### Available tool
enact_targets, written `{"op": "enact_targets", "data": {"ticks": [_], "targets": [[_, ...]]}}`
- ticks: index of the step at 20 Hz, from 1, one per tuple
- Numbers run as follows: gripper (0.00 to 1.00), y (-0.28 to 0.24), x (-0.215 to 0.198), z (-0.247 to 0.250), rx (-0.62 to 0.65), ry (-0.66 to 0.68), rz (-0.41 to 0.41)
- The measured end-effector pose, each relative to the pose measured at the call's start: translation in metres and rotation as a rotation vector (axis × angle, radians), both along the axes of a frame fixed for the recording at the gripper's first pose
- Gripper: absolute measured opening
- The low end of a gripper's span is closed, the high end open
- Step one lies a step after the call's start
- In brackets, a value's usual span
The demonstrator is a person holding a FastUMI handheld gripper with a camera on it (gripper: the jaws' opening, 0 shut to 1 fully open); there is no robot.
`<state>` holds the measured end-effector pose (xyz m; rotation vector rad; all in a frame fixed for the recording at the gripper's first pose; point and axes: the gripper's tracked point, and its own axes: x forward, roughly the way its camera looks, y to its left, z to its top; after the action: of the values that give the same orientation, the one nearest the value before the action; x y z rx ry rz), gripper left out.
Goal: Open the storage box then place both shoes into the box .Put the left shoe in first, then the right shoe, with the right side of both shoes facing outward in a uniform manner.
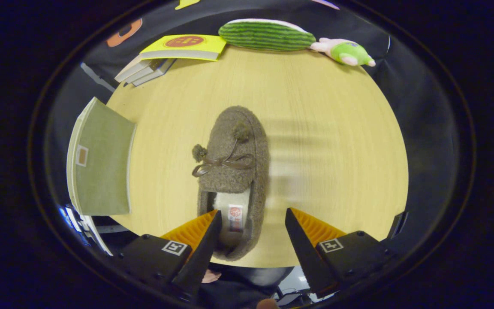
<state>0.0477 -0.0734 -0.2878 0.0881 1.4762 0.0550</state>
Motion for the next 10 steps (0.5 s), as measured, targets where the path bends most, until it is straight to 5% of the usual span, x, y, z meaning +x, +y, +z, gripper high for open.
{"op": "enact_targets", "data": {"ticks": [7, 9, 10], "targets": [[0.23, -0.003, 0.002, -0.014, 0.021, 0.014, -0.123], [0.07, 0.004, 0.000, -0.010, 0.064, 0.016, -0.195], [0.07, 0.007, -0.001, -0.005, 0.081, 0.014, -0.220]]}}
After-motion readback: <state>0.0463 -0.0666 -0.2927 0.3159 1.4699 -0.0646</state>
